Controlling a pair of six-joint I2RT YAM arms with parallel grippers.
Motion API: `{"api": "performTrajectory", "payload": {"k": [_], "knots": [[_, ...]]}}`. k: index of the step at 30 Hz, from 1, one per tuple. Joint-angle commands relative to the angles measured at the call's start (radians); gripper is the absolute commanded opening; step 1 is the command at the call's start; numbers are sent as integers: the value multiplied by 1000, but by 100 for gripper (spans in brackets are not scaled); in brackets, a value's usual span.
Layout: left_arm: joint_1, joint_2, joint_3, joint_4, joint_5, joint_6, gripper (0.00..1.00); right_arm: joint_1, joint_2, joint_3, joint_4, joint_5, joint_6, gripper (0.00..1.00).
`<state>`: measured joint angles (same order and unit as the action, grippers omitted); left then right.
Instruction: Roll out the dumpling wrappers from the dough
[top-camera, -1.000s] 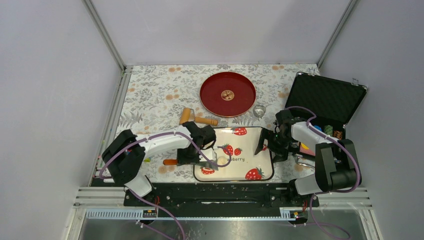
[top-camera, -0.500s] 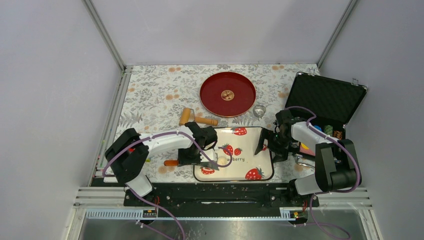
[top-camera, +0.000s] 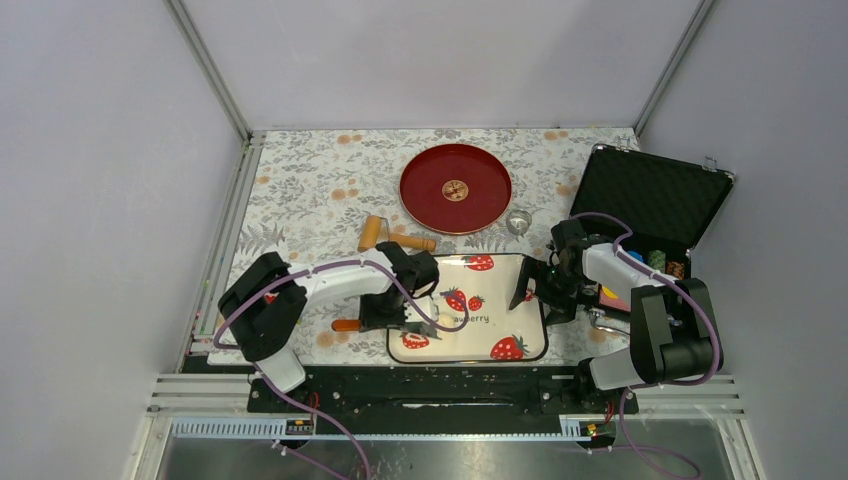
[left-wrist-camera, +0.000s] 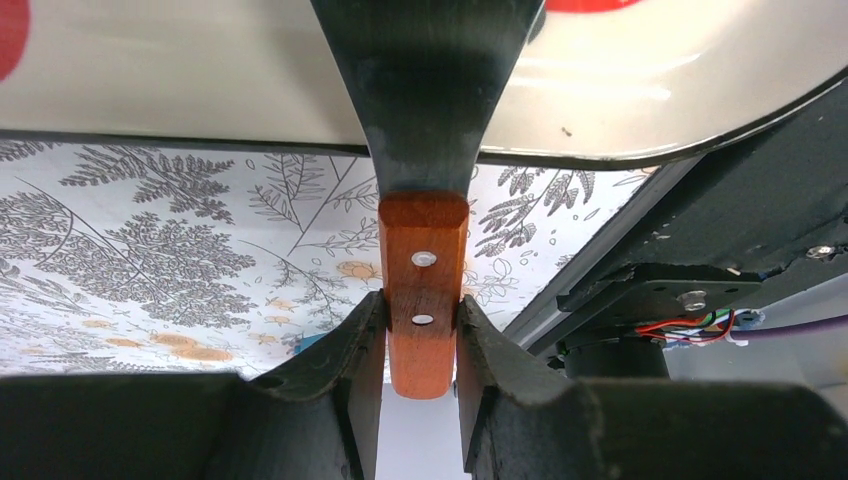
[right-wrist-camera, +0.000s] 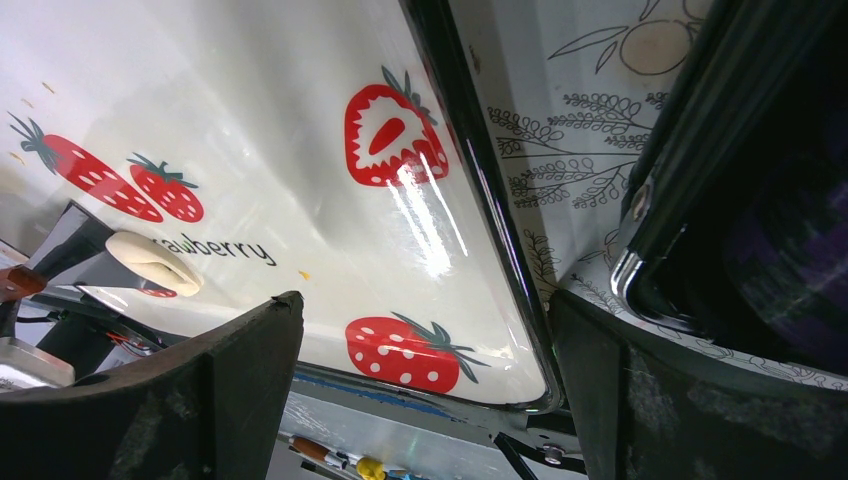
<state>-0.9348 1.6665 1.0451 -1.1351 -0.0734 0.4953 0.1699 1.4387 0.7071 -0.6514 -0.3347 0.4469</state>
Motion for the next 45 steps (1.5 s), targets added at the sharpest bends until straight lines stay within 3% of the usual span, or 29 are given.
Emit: {"api": "performTrajectory", "payload": {"k": [1,12,19,29,45], "knots": [[-5,17,47,10,23,-21,0,5,-7,-6,22,-49,-22,99],[-9,37,69,26,38,-24,0,6,-6,-5,21,-50,-22,100],[-13,28,54,97,120,-30,0,5,-13,-6,22,-52,-22,99],[2,-70,-28,259,263,-60,0,5,-20,-5,20,-55,-20,100],[129,-297,-97,351,303,-81,0,5,-114,107,-111,-28,-25,100]]}}
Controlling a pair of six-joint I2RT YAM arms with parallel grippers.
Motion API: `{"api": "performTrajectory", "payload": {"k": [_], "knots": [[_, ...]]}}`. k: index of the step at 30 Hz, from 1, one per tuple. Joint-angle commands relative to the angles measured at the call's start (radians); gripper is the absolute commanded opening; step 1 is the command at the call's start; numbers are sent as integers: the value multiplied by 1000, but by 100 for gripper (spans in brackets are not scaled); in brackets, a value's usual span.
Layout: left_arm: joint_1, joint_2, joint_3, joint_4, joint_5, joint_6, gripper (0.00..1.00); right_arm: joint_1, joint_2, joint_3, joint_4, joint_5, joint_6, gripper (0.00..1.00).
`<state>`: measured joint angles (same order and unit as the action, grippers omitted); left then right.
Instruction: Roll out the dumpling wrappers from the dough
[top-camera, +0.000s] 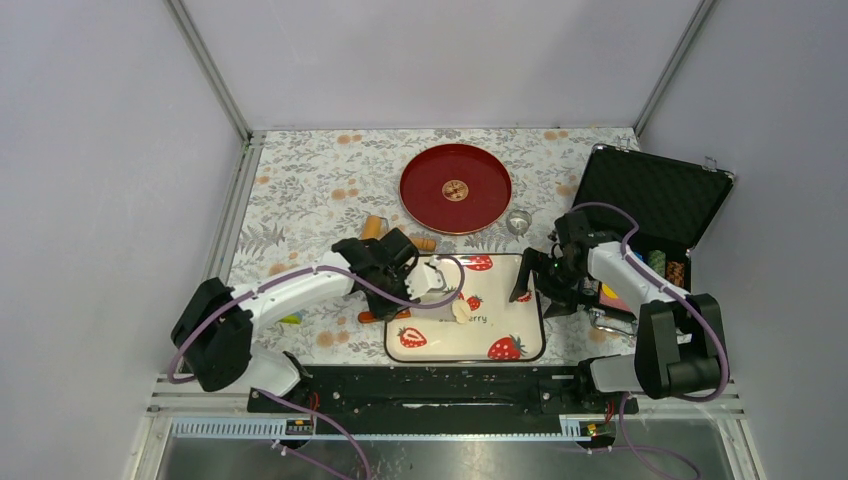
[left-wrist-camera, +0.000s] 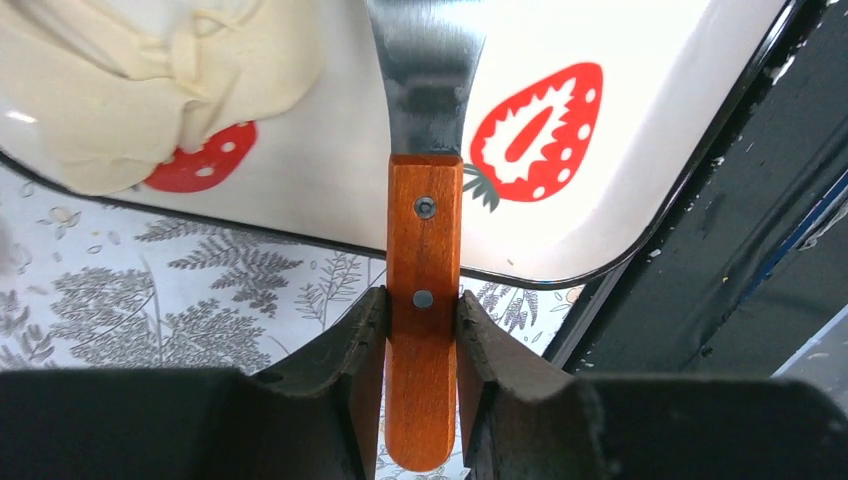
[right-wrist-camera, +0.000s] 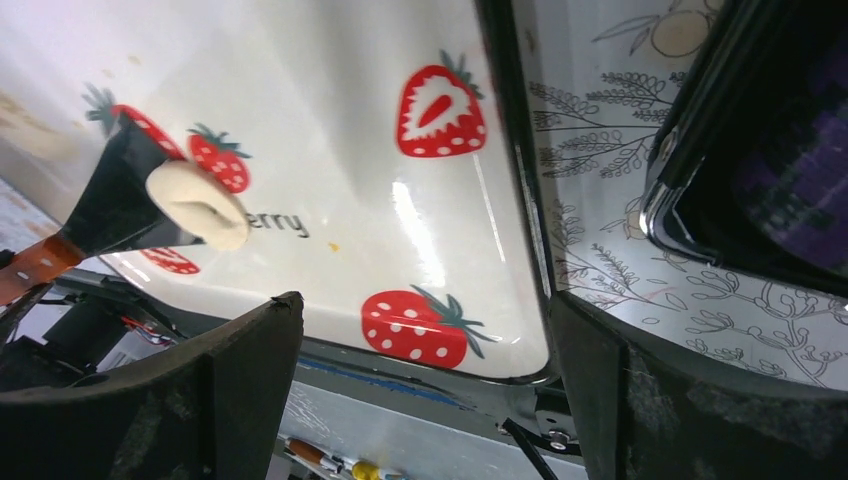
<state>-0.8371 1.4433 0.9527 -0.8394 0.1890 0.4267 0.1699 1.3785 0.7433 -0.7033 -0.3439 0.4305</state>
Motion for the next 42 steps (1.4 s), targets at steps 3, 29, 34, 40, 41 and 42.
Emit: {"api": "performTrajectory", "payload": {"k": [3,29,34,40,41,42], "knots": [[39,-103,-6,56,50,-10,0,5,-64,89,-77,-12,-12,100],[-41,125,14,122,-17,-4,43,6,-44,57,-67,1,-26,99],[-65,151,6,145,-51,-20,45,5,-44,54,-68,0,-31,99],[-72,186,-1,146,-81,-31,29,5,-50,51,-69,1,-34,99],[-71,186,-2,147,-83,-33,23,5,-51,50,-70,1,-33,100],[-71,185,-3,146,-82,-35,16,5,-55,51,-70,1,-34,100]]}}
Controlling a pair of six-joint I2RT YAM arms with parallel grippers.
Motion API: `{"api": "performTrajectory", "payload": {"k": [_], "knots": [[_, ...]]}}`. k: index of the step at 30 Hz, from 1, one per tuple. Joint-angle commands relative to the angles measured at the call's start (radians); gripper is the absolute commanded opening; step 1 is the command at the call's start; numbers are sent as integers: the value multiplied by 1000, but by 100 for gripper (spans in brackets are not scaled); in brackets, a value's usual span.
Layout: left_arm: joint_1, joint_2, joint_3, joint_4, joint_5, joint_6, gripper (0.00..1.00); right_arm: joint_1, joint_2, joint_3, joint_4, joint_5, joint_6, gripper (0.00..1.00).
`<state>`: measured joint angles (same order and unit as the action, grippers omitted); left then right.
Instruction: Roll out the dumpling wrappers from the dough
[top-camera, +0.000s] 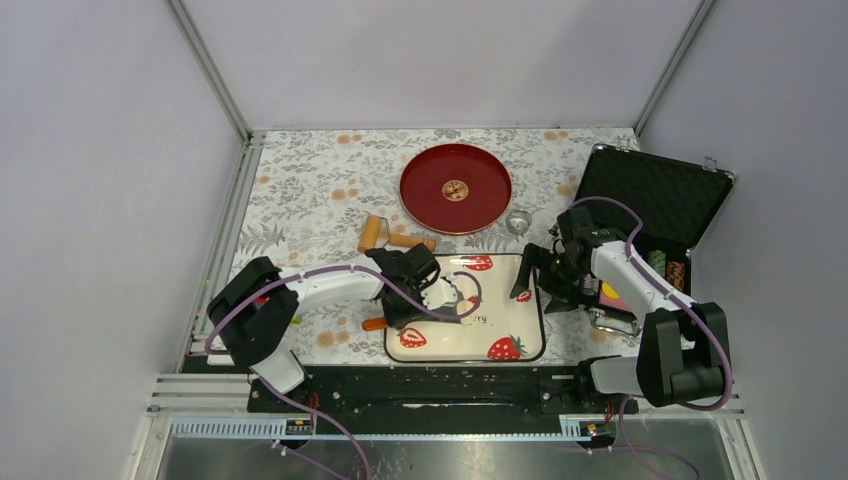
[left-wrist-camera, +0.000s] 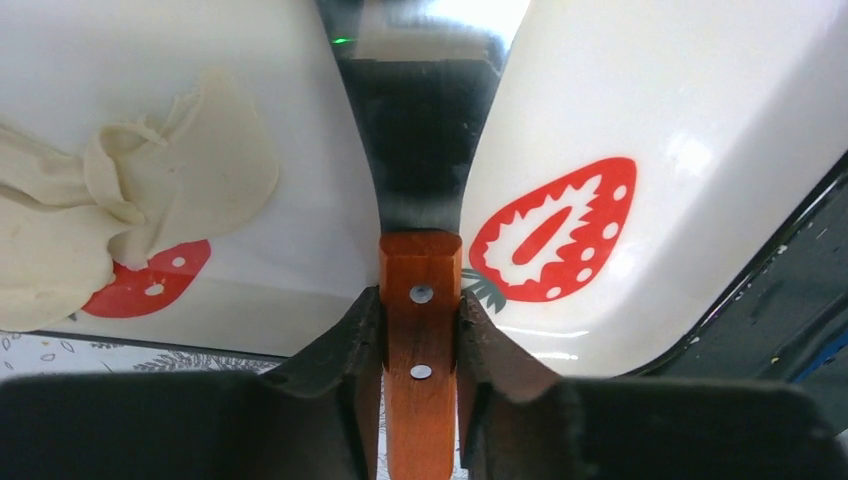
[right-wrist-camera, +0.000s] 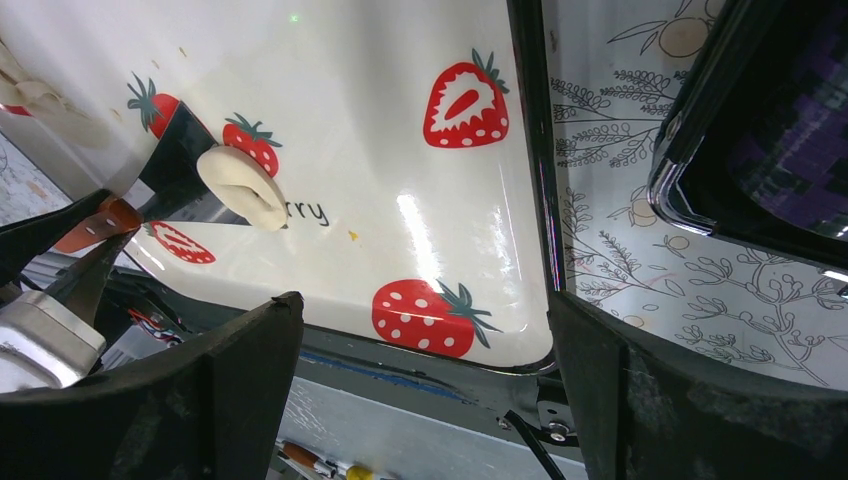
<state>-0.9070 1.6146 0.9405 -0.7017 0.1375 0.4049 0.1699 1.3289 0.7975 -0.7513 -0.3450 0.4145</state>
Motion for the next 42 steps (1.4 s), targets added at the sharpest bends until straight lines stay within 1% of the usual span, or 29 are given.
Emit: {"api": "performTrajectory", "payload": {"k": [1,3,4,10,18,26,29,36,39,42], "knots": [[-3,10,9,10,-33,-15,11,5,-8,-3,-23,1,-17,100],[-3,-6,8,12,-38,-18,2,5,-10,1,-30,7,-18,100],[-3,-16,8,14,-39,-18,0,5,-10,4,-35,10,-20,100],[6,-91,19,18,-4,-35,0,5,-24,21,-59,23,-27,99],[46,-146,56,13,46,-53,0,5,-41,54,-82,18,-30,99],[122,-132,135,10,75,-52,0,4,-55,145,-98,-2,-45,99],[163,-114,181,8,75,-52,0,6,-24,213,-102,-13,-53,99],[262,-13,333,-36,82,-33,0,39,93,402,-71,-75,-1,94],[296,41,401,-47,85,-32,0,76,177,507,-54,-88,26,91],[330,100,490,-57,80,-29,0,110,276,623,-38,-116,53,84]]}}
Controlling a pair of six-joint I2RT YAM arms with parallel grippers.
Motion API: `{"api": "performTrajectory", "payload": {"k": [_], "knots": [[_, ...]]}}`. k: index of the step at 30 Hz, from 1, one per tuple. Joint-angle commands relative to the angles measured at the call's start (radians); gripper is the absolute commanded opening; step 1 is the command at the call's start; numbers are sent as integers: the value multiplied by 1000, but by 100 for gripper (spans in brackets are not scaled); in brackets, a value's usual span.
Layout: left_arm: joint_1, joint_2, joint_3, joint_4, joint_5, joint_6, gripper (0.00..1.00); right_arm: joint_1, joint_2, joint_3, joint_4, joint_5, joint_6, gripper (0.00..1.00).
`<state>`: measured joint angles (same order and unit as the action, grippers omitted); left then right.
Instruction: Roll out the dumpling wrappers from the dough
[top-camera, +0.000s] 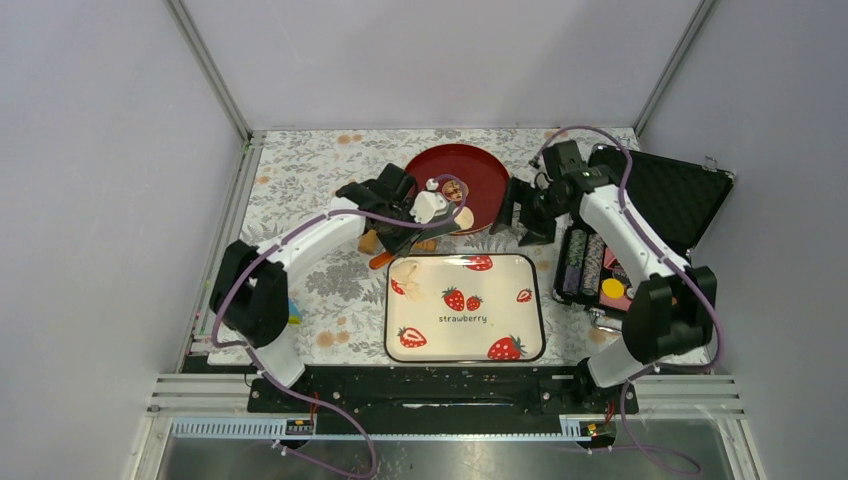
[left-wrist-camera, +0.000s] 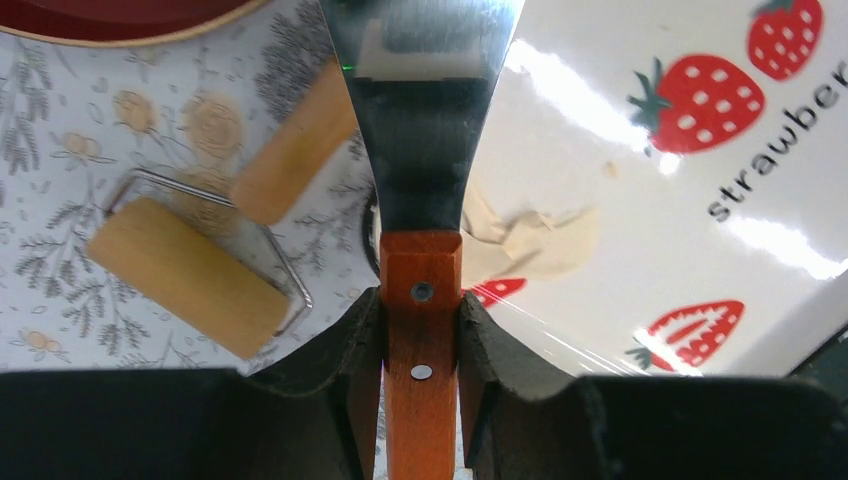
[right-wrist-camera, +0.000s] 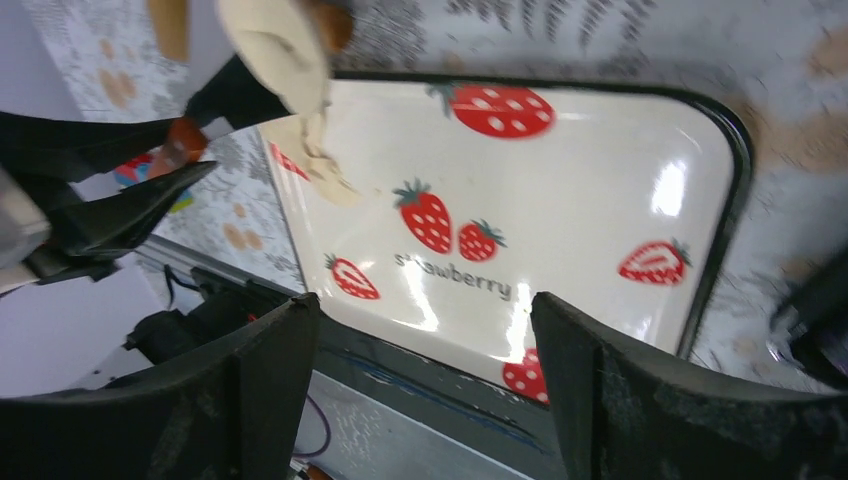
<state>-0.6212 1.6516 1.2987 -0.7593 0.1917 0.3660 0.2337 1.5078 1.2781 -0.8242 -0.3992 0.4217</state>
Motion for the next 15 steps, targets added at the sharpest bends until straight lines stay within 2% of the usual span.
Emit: {"api": "performTrajectory", "payload": {"k": [1,8,12,14,15], "knots": [[55,83,160,-3,26,7,0,56,131,181,44,-71,57,81],[100,244,341,-32,-25,-35,0,76,400,455,119,-187,143,62],[115,318,434,-47,-30,-59,0,78,532,574,181,-258,219,44],[123,347,462,-43,-24,-74,0,78,574,590,265,-288,286,28],[125,358,476,-44,-21,-81,0,78,598,602,299,-298,314,25]]}}
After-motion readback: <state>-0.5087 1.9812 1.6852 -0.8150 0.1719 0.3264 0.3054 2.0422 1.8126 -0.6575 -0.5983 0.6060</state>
